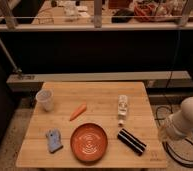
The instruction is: Push the eraser across the table
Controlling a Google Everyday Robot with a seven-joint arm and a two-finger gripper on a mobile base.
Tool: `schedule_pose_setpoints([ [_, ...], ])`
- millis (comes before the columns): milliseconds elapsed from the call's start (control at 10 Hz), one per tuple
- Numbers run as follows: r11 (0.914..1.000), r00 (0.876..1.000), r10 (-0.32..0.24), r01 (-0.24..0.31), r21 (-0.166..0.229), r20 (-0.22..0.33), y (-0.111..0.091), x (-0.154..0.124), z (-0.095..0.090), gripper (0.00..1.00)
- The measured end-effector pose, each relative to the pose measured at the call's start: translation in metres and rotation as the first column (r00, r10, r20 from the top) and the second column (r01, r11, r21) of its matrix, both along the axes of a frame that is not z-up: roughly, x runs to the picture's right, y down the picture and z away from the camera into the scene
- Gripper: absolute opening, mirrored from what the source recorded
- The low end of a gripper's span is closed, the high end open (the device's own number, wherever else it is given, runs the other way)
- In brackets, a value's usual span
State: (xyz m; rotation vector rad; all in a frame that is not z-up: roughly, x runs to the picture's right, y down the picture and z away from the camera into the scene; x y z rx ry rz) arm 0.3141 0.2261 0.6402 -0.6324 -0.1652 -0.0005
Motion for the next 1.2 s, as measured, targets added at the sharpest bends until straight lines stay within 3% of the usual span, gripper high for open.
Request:
schedule_pose_setpoints([
  [1200, 0.9995, 0.995, -0.026, 0.027, -0.014, 0.092, 0.043, -0.013, 0.000, 0.02],
])
